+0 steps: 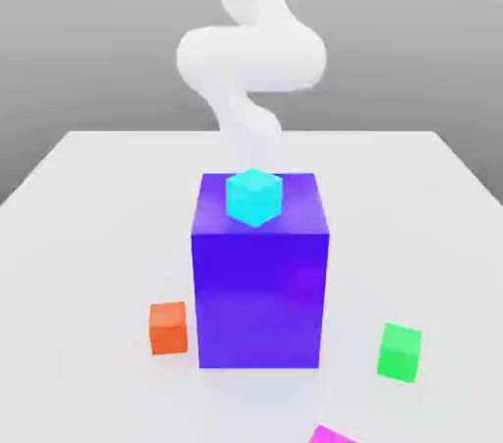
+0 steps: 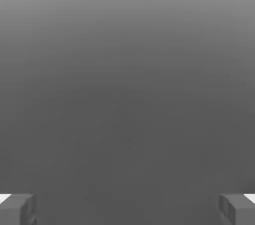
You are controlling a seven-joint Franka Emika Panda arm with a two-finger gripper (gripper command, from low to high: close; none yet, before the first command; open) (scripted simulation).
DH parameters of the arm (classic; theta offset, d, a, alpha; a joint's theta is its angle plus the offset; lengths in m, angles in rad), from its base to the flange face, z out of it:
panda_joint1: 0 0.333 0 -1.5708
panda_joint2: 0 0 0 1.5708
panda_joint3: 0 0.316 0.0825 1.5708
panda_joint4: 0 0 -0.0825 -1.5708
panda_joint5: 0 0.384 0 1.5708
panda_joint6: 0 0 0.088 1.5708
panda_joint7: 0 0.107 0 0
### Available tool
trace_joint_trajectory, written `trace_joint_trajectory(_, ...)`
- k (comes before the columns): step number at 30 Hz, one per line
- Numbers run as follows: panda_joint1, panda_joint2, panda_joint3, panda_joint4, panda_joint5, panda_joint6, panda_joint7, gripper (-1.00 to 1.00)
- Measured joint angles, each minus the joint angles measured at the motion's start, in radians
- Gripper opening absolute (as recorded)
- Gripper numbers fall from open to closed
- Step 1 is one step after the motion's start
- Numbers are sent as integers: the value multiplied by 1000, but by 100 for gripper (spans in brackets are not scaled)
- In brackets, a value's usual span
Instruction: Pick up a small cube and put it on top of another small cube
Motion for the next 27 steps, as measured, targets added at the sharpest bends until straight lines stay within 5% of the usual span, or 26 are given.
trace_joint_trajectory(14, 140, 514, -71, 22, 43, 144, -416, 0)
trace_joint_trajectory(27, 161, 983, -31, 41, 52, 277, -777, 0)
